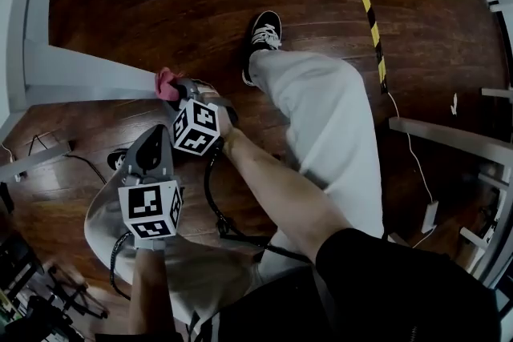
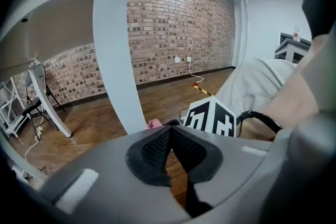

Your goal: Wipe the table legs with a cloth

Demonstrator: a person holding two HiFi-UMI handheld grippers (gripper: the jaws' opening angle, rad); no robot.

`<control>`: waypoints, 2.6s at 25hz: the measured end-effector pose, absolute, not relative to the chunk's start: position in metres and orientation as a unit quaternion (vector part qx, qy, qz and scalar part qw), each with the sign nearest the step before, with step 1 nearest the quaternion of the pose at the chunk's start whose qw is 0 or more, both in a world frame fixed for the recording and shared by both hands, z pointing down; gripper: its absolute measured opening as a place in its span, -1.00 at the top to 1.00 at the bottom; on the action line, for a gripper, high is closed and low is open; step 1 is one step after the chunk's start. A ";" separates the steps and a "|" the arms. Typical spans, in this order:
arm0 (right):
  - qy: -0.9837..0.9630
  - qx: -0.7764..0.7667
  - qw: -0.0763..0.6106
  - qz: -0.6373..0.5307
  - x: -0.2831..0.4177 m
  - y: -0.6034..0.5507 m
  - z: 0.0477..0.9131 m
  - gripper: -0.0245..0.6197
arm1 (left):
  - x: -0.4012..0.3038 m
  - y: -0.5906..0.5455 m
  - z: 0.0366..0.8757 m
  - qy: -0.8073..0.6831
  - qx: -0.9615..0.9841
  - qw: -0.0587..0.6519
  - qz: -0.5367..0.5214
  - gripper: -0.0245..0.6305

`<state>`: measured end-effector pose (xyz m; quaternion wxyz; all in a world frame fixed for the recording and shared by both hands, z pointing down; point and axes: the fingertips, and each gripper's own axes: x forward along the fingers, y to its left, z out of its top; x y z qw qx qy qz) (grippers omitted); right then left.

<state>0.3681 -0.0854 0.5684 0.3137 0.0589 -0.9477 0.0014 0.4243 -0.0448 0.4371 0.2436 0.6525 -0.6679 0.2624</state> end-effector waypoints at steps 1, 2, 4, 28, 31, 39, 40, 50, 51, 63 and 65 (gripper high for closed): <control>-0.943 0.054 0.328 -0.001 0.370 -0.084 0.582 0.58 | 0.426 -0.044 0.444 -0.665 0.651 0.248 0.270 0.92; -0.939 0.048 0.342 -0.003 0.370 -0.082 0.596 0.58 | 0.426 -0.042 0.450 -0.663 0.648 0.253 0.276 0.92; -0.931 0.036 0.364 -0.009 0.371 -0.079 0.619 0.58 | 0.426 -0.039 0.464 -0.657 0.643 0.267 0.288 0.92; -0.862 -0.116 0.493 0.001 0.395 -0.068 0.754 0.57 | 0.408 -0.089 0.626 -0.562 0.581 0.413 0.418 0.92; -0.848 -0.133 0.512 0.017 0.407 -0.062 0.768 0.57 | 0.410 -0.090 0.639 -0.555 0.565 0.432 0.432 0.92; -0.819 -0.132 0.557 0.034 0.416 -0.081 0.793 0.57 | 0.397 -0.094 0.657 -0.568 0.511 0.470 0.442 0.92; -0.818 -0.135 0.559 0.029 0.415 -0.083 0.800 0.57 | 0.396 -0.092 0.659 -0.569 0.503 0.472 0.447 0.92; -0.799 -0.206 0.564 -0.008 0.403 -0.088 0.819 0.57 | 0.383 -0.084 0.676 -0.608 0.427 0.519 0.423 0.92; -0.798 -0.214 0.563 -0.012 0.401 -0.084 0.829 0.57 | 0.381 -0.083 0.676 -0.612 0.420 0.522 0.420 0.92; -0.778 -0.235 0.582 -0.035 0.381 -0.084 0.859 0.57 | 0.358 -0.076 0.682 -0.610 0.400 0.497 0.470 0.92; -0.780 -0.235 0.579 -0.047 0.378 -0.085 0.858 0.57 | 0.357 -0.075 0.683 -0.602 0.408 0.490 0.481 0.92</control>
